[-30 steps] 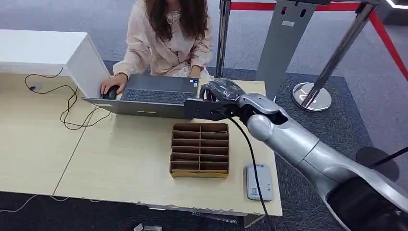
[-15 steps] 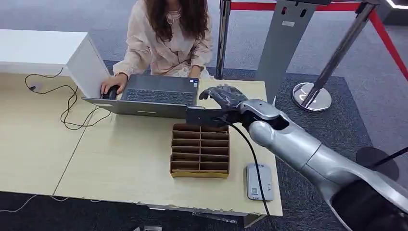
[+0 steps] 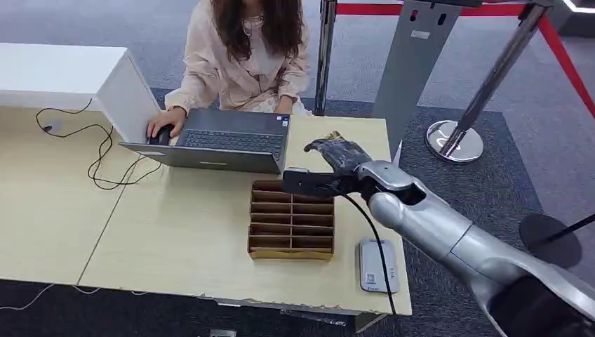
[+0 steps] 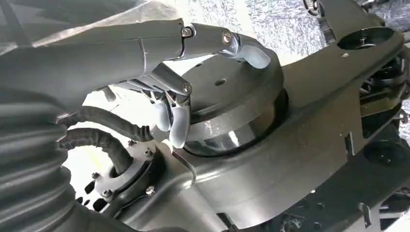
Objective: Pass the card to the sensor for recognition and then transmit it.
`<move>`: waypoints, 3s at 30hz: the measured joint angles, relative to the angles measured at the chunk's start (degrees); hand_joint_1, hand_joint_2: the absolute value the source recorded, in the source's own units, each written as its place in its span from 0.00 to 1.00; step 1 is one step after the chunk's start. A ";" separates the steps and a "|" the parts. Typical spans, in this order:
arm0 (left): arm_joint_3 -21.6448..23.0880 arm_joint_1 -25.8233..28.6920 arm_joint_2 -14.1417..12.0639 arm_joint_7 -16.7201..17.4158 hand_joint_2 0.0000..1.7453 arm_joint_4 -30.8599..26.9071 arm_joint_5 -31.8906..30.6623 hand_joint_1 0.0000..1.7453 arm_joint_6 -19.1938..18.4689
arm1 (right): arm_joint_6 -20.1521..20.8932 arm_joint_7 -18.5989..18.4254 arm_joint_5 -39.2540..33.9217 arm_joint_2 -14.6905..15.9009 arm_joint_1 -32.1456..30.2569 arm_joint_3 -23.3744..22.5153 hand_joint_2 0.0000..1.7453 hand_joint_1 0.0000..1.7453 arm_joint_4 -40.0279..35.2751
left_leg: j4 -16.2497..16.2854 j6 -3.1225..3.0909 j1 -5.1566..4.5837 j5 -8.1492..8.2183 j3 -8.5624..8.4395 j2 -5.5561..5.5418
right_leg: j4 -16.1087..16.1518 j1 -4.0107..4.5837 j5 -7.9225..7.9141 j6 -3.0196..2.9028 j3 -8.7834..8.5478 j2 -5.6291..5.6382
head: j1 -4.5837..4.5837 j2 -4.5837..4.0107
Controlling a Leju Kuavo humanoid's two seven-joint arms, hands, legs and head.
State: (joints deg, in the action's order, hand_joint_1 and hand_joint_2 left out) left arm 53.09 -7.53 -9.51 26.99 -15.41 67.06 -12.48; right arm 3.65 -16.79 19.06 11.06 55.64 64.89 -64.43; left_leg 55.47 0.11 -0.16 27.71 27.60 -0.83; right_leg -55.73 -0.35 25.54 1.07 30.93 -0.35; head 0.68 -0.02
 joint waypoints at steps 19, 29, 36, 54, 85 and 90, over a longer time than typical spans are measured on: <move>0.00 1.43 -0.68 -0.87 1.00 0.35 0.63 0.00 0.46 | -2.62 -1.57 -0.44 3.71 -1.39 -2.34 1.00 0.38 -2.40 | 0.00 0.00 -0.01 0.00 0.00 0.00 | 0.00 0.00 0.00 0.00 0.00 0.00 | 0.02 0.00; 0.00 1.56 -0.83 -1.05 1.00 0.81 0.85 0.00 0.52 | -2.86 -2.16 -2.71 6.73 -0.93 -5.88 1.00 0.35 -7.61 | 0.00 0.00 -0.01 0.00 -0.02 0.00 | 0.00 0.00 0.00 0.00 0.00 0.00 | 0.02 0.00; 0.00 1.56 -1.11 -1.25 1.00 1.05 0.76 0.00 0.46 | -2.56 2.47 -7.61 8.37 -2.82 -7.48 1.00 0.25 -10.89 | 0.00 0.01 -0.01 0.00 -0.02 0.00 | 0.00 0.00 0.00 0.00 -0.01 0.00 | 0.02 0.00; 0.04 1.52 -1.62 -0.98 1.00 1.16 0.68 0.00 0.00 | -0.39 7.63 -11.54 8.61 -7.74 -7.54 1.00 0.32 -12.94 | 0.00 0.01 0.00 0.01 -0.02 0.00 | 0.00 0.00 0.00 0.00 -0.01 0.00 | 0.02 0.00; 0.13 1.39 -2.14 -1.68 1.00 1.20 -0.63 0.00 -0.81 | 0.02 12.50 -4.62 4.63 -12.01 -6.62 1.00 0.44 -16.06 | 0.00 0.01 0.00 0.01 -0.01 0.00 | 0.00 0.01 0.00 0.00 -0.02 0.00 | 0.02 0.00; 0.17 1.25 -2.12 -1.77 0.00 1.20 -0.98 0.00 -0.81 | -0.42 13.20 -3.06 2.71 -12.49 -6.08 1.00 0.45 -16.09 | 0.00 0.01 0.00 0.01 -0.01 0.00 | 0.00 0.01 0.00 0.00 -0.02 0.00 | 0.02 0.00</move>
State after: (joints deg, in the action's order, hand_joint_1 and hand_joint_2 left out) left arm 53.27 -6.28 -11.63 25.22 -14.21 66.07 -13.29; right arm 3.23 -3.58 16.00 13.77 43.15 58.82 -80.52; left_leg 55.47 0.12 -0.15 27.72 27.59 -0.83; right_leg -55.74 -0.33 25.54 1.07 30.91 -0.35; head 0.70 -0.02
